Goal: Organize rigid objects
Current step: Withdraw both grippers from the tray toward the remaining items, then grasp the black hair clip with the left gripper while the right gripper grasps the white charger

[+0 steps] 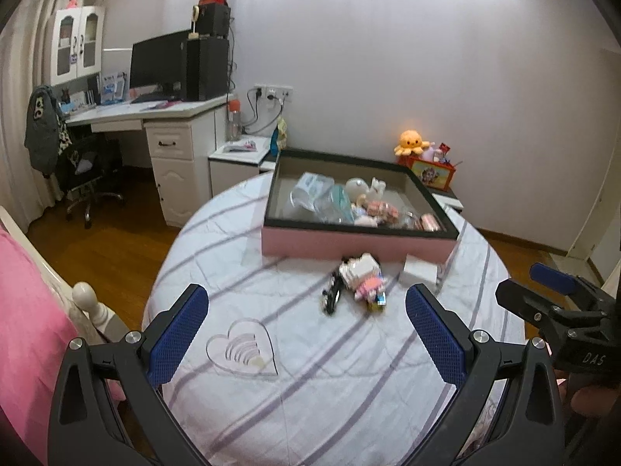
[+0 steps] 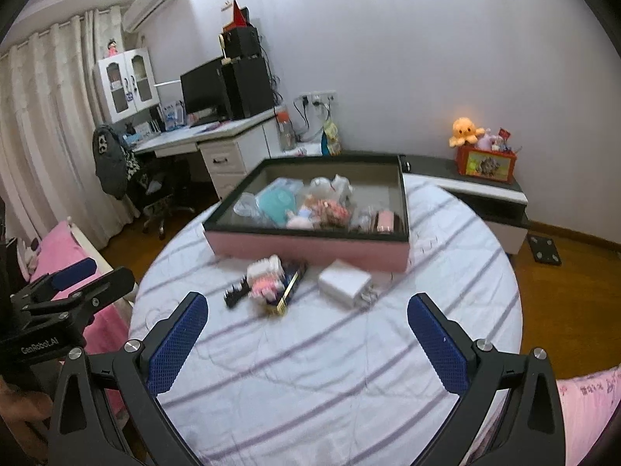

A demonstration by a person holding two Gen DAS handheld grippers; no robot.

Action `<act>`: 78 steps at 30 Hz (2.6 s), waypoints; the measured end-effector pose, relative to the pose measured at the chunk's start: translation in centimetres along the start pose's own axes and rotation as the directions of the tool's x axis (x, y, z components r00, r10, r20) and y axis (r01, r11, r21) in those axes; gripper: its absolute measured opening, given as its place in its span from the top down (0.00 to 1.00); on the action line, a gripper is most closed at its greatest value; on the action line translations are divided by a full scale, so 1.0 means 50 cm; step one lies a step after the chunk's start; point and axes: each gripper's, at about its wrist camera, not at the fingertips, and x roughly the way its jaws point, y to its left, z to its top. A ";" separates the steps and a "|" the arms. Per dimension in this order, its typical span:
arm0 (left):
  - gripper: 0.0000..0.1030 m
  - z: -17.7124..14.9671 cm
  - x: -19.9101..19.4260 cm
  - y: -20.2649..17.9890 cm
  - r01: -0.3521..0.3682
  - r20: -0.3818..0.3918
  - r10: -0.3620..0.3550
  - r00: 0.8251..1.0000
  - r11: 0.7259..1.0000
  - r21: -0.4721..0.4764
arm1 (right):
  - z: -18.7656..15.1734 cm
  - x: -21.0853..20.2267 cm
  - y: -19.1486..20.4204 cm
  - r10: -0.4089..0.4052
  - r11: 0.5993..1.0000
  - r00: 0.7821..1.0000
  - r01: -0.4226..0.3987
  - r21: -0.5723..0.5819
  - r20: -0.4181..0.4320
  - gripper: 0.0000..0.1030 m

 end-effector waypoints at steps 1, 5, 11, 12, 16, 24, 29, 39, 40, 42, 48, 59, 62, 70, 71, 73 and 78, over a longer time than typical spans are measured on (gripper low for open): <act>0.00 -0.005 0.002 -0.001 0.002 -0.006 -0.002 1.000 1.000 0.000 | -0.004 0.000 -0.002 0.001 1.000 1.000 -0.001 0.002 -0.006 0.00; 0.00 -0.012 0.000 -0.005 0.002 -0.011 -0.002 1.000 1.000 0.005 | -0.008 -0.005 -0.010 -0.008 1.000 1.000 0.008 0.007 -0.007 0.00; 0.00 -0.010 -0.001 -0.009 0.002 0.000 -0.002 1.000 1.000 0.010 | 0.000 -0.008 -0.012 -0.013 1.000 1.000 0.013 0.004 0.003 0.00; 0.00 -0.011 0.000 -0.010 0.000 0.000 0.000 1.000 1.000 0.012 | 0.001 -0.007 -0.013 -0.016 1.000 1.000 0.016 0.005 0.000 0.00; 0.00 -0.014 0.019 -0.008 -0.016 -0.018 0.016 1.000 1.000 0.025 | 0.004 0.004 -0.019 -0.022 1.000 1.000 0.022 0.009 -0.010 0.00; 0.00 -0.021 0.090 -0.005 -0.038 -0.073 0.042 0.996 0.998 0.058 | 0.015 0.048 -0.048 -0.048 0.998 0.998 0.050 0.024 -0.047 0.00; 0.00 -0.028 0.162 -0.009 -0.042 -0.123 0.055 0.991 0.993 0.106 | 0.018 0.097 -0.067 -0.065 0.997 0.994 0.068 0.026 -0.093 0.00; 0.10 -0.037 0.298 -0.035 -0.013 -0.256 0.066 0.964 0.979 0.202 | 0.012 0.223 -0.106 -0.079 0.996 0.974 0.086 0.024 -0.213 0.00; 0.10 -0.038 0.309 -0.035 -0.006 -0.270 0.062 0.961 0.979 0.204 | 0.010 0.232 -0.107 -0.076 0.996 0.972 0.084 0.025 -0.221 0.00; 0.10 -0.036 0.320 -0.035 0.008 -0.284 0.053 0.957 0.978 0.208 | 0.009 0.252 -0.109 -0.068 0.997 0.969 0.076 0.024 -0.237 0.00; 0.11 -0.018 0.354 -0.047 0.046 -0.309 0.025 0.951 0.974 0.221 | 0.009 0.299 -0.114 -0.048 0.998 0.964 0.056 0.026 -0.261 0.01; 0.82 0.005 0.358 -0.055 0.144 -0.325 -0.080 0.942 0.973 0.180 | 0.010 0.319 -0.095 -0.035 0.999 0.962 0.030 -0.022 -0.270 0.42; 0.82 0.004 0.349 -0.036 0.153 -0.326 -0.103 0.940 0.979 0.133 | 0.009 0.313 -0.097 -0.020 1.000 0.964 0.017 -0.012 -0.266 0.46; 0.82 -0.012 0.311 -0.002 0.136 -0.313 -0.104 0.944 0.987 0.082 | -0.002 0.285 -0.102 0.026 1.000 0.966 -0.022 0.020 -0.257 0.55; 0.82 -0.013 0.310 0.002 0.134 -0.313 -0.103 0.944 0.988 0.079 | -0.003 0.283 -0.101 0.028 1.000 0.966 -0.023 0.022 -0.257 0.55; 0.82 -0.016 0.304 0.008 0.127 -0.312 -0.096 0.945 0.989 0.080 | -0.005 0.286 -0.097 0.025 1.000 0.965 -0.022 0.017 -0.260 0.55; 0.82 -0.019 0.302 0.015 0.120 -0.311 -0.090 0.946 0.990 0.077 | -0.001 0.309 -0.088 0.003 1.000 0.961 -0.009 -0.021 -0.277 0.52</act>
